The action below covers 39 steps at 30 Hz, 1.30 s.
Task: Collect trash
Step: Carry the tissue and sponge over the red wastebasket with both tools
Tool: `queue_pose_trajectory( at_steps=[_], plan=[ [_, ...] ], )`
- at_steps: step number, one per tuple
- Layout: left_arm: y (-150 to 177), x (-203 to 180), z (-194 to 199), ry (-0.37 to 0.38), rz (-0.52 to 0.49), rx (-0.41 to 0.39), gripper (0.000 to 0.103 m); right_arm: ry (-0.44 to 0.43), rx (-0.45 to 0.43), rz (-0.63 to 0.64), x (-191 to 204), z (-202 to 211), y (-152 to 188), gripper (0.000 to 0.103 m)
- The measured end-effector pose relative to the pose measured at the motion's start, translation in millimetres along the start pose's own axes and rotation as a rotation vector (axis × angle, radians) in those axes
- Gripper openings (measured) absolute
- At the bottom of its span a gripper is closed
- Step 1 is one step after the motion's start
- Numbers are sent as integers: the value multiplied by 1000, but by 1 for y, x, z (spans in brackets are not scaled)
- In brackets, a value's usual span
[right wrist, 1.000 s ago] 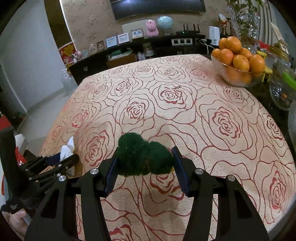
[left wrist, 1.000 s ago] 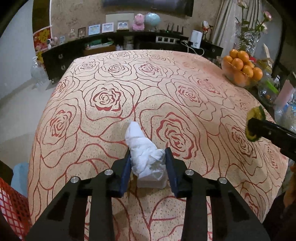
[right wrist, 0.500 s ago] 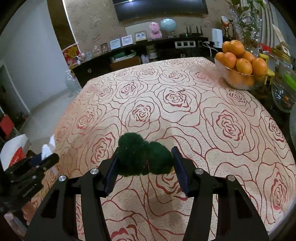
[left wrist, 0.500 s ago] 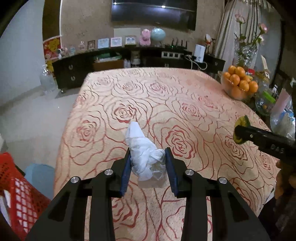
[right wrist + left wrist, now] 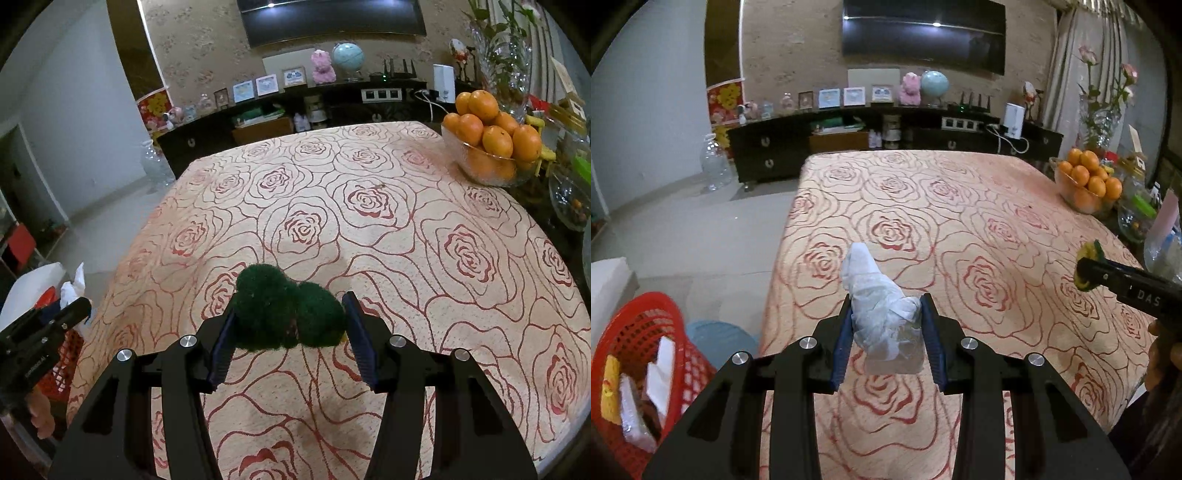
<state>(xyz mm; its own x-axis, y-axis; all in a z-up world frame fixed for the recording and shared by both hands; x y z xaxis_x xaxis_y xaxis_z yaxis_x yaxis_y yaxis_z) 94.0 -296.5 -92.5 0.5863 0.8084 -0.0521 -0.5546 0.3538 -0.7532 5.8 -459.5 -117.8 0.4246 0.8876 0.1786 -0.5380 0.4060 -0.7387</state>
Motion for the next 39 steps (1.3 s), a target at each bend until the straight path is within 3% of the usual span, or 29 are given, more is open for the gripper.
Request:
queue_pose_trajectory(
  at_steps=[19, 27, 39],
  plan=[
    [11, 90, 71, -164, 92, -62, 34, -68, -51, 123, 64, 21, 10, 53],
    [12, 128, 89, -210, 156, -80, 34, -161, -15, 203, 123, 21, 29, 53],
    [15, 190, 105, -302, 206, -96, 34, -275, 2, 268, 197, 26, 25, 53]
  ],
)
Point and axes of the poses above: each gripper's, at about its wrist camera, not at the fingertips, and z roughly against the way its jaws point, x to its left, y to its underside, the point moved 10 cm from there along -z, roughly the way its jaws point, and after that the axes turned 4 degrees about z, right-handed, at the moved point
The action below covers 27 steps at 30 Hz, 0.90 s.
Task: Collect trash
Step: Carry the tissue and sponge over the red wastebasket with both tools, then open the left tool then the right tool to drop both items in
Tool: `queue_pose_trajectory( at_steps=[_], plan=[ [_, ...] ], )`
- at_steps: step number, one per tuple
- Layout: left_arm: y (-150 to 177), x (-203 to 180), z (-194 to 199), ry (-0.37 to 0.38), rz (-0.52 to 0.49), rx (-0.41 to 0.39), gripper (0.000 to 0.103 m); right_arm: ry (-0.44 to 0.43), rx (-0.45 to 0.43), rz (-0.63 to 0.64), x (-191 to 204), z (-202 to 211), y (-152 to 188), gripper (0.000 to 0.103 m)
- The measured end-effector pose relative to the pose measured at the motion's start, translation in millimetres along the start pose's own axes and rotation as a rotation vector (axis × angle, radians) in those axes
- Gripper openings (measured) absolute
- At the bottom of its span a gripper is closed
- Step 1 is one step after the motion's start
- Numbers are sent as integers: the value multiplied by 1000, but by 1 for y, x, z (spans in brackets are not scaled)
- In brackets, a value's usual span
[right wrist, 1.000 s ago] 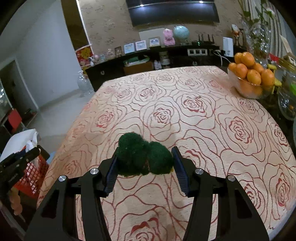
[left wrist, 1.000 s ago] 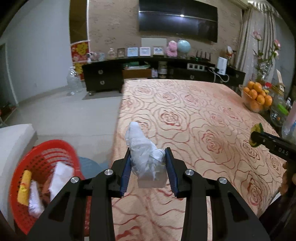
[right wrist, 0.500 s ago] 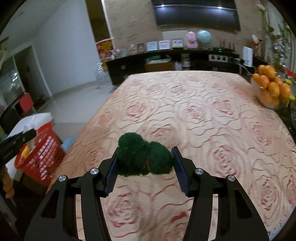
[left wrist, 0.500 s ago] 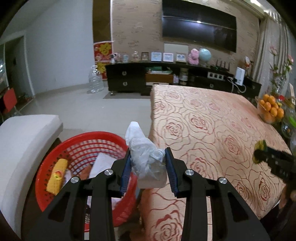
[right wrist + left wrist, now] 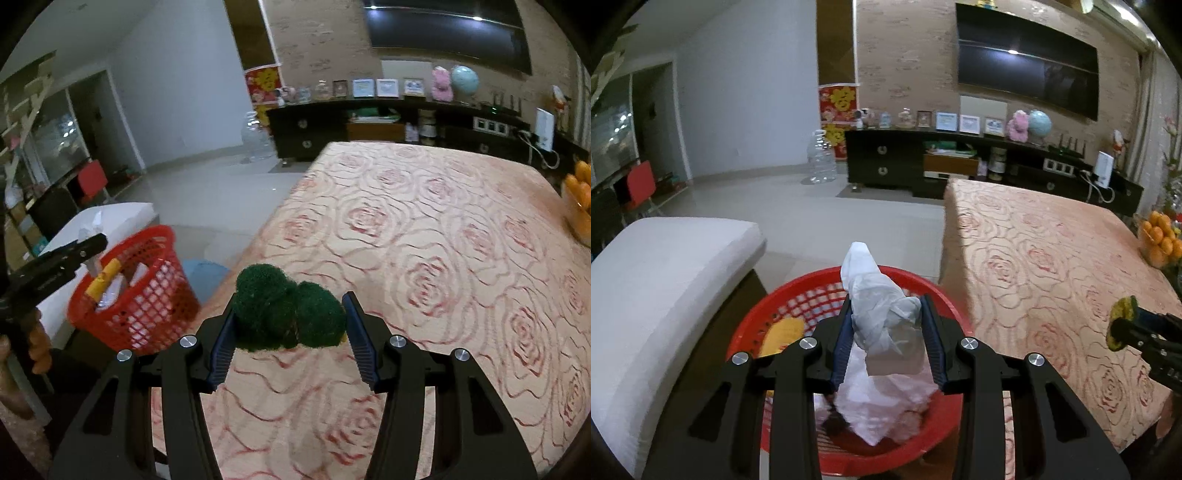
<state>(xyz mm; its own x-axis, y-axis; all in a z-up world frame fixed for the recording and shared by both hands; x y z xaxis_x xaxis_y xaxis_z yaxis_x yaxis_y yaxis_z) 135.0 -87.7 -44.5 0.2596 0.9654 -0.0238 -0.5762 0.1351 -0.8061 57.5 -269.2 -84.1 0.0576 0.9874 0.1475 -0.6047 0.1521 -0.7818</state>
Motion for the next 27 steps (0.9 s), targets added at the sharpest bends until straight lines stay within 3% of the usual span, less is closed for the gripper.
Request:
queue_pose_trajectory(
  at_steps=[16, 19, 21, 23, 27],
  plan=[
    [2, 50, -20, -57, 81, 43, 35, -116, -20, 95, 92, -18, -44, 53],
    [3, 56, -22, -50, 106, 54, 45, -146, -24, 111, 112, -23, -55, 53],
    [1, 63, -21, -57, 124, 42, 61, -165, -22, 124, 126, -27, -60, 53],
    [-2, 71, -16, -63, 147, 18, 68, -184, -13, 135, 139, -34, -63, 53],
    [-4, 88, -10, -76, 200, -3, 73, -212, 13, 148, 157, -46, -63, 53]
  ],
)
Point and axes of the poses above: each gripper's, at about its wrist camera, not at the fingertips, and z roughly against the way its jaws point, x to its left, y to its underside, the point moved 10 cm from there along -z, roughly the way its jaws point, and after that the axes turned 4 degrees about z, right-handed, at the moved point
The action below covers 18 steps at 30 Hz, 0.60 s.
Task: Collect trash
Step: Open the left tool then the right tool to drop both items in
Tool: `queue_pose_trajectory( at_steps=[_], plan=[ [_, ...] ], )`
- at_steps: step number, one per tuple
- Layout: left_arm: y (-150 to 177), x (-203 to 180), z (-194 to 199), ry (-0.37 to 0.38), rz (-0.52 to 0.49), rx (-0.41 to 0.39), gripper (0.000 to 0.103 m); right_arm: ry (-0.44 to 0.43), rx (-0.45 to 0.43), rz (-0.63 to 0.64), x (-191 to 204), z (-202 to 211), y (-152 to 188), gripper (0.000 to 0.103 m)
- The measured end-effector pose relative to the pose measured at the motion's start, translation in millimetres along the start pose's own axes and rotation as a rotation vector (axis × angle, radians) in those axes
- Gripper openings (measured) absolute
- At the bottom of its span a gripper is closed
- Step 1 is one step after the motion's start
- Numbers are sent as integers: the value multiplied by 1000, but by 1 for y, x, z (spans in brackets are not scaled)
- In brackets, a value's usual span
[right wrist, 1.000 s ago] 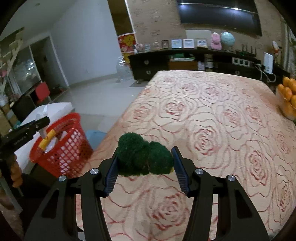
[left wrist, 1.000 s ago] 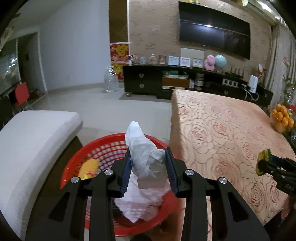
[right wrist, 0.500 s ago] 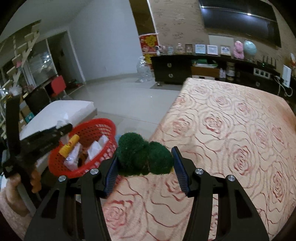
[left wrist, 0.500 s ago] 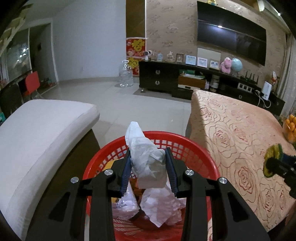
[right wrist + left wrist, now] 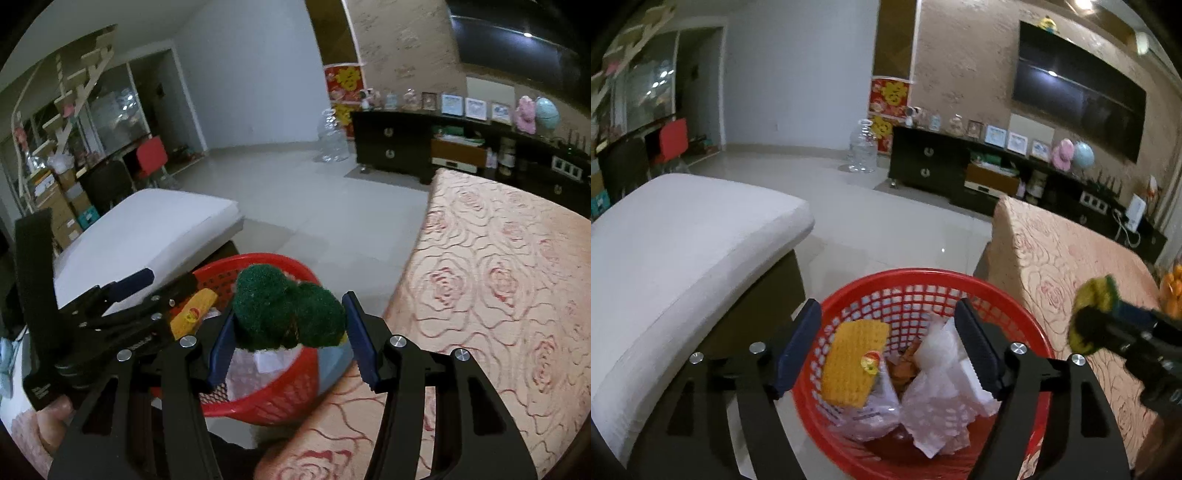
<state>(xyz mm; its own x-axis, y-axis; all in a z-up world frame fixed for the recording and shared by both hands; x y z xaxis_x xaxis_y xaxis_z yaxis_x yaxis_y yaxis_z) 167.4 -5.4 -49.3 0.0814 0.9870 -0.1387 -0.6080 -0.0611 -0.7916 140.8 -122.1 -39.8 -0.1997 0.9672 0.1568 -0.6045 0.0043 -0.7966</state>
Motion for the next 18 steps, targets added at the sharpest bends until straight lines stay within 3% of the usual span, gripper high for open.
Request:
queue_pose_trajectory(
  at_steps=[6, 11, 18],
  plan=[
    [-8, 29, 10, -41, 90, -46, 76, -66, 50, 8, 24, -26, 1, 55],
    [-10, 41, 11, -52, 110, -47, 78, -131, 49, -18, 38, -32, 0, 78],
    [-8, 42, 17, -50, 113, -65, 83, -111, 6, -32, 30, -13, 0, 85]
  ],
)
Point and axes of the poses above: each gripper's, at about its wrist camera, not at the fingertips, and z roughly against the way its jaws point, x to its left, y to its underside, the point moved 10 cm from there along -z, roughly the way its jaws point, and after that the axes turned 4 degrees about z, right-handed, at the moved point
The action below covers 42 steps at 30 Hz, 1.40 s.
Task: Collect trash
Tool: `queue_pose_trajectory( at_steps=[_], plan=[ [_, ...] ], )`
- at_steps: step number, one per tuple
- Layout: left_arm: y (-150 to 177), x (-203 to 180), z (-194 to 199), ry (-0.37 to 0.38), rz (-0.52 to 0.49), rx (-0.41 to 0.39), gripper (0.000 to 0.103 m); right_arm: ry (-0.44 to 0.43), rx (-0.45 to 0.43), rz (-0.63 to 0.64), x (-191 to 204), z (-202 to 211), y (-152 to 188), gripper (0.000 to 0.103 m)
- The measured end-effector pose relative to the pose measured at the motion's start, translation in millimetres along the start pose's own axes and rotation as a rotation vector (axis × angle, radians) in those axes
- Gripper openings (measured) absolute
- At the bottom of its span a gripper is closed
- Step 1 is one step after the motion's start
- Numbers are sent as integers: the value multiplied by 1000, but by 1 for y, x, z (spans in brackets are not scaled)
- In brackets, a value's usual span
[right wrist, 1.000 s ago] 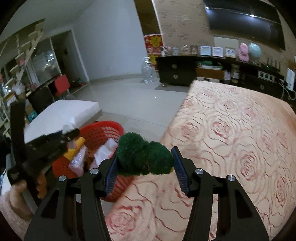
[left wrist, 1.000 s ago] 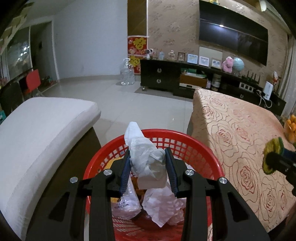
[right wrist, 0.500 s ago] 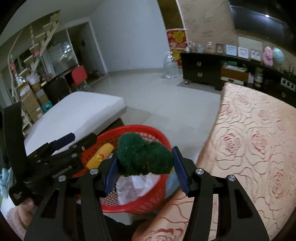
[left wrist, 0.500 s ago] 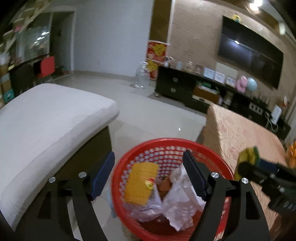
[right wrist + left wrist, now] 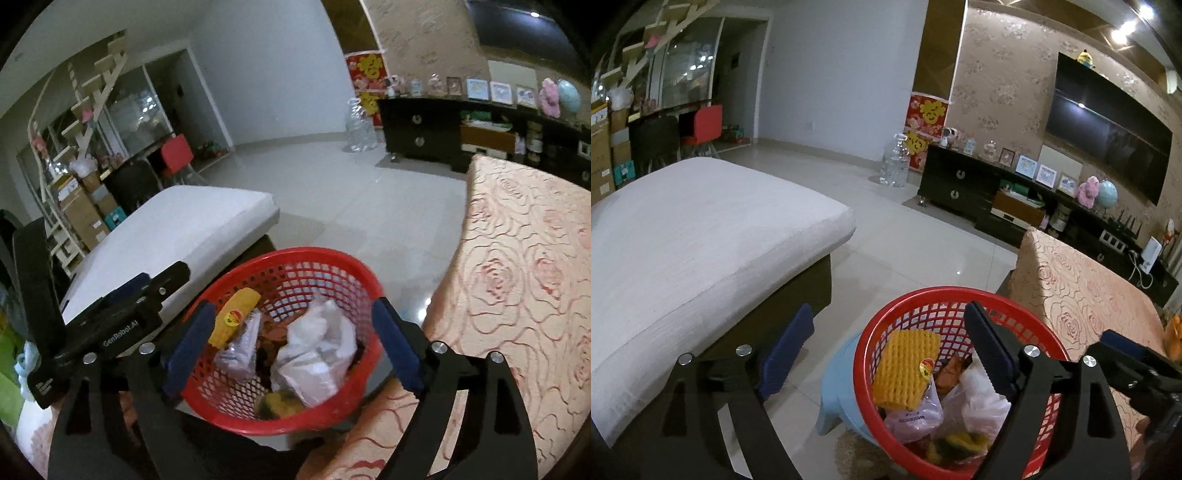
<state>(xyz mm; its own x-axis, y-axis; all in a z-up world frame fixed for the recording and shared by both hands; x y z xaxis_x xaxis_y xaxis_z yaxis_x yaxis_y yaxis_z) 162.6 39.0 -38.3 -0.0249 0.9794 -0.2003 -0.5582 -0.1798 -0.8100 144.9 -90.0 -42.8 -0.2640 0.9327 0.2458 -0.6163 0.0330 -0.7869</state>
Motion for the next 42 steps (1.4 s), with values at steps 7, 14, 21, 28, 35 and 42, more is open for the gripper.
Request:
queue_pose_trajectory(
  at_steps=[7, 14, 21, 28, 35, 42],
  plan=[
    [-1, -10, 22, -26, -37, -56, 88, 117, -81, 73, -9, 45, 10, 96],
    [10, -15, 57, -64, -108, -86, 90, 164, -116, 118, 0, 77, 21, 96],
    [23, -22, 97, -62, -172, -105, 95, 230, -149, 128, 3, 103, 24, 96],
    [31, -31, 115, -48, -203, -104, 95, 261, -147, 130, 7, 114, 30, 96],
    [33, -27, 122, -53, -198, -103, 95, 255, -166, 98, 10, 124, 33, 96],
    [36, -26, 126, -53, -197, -101, 95, 254, -153, 100, 12, 121, 37, 96]
  ],
)
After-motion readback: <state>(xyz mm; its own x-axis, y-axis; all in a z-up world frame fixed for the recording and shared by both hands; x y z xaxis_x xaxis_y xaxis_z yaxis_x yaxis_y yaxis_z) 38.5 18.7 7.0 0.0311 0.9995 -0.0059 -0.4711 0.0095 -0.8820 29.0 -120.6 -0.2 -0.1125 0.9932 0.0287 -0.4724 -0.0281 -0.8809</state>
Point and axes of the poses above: each gripper's, at about its wrist camera, not at the fingertips, and z roughly against the way its jaws point, x to its left, y to its underside, the point moved 10 cm from there along -z, roughly the way its jaws point, and after that the axes turned 4 degrees about z, right-handed, at the moved point
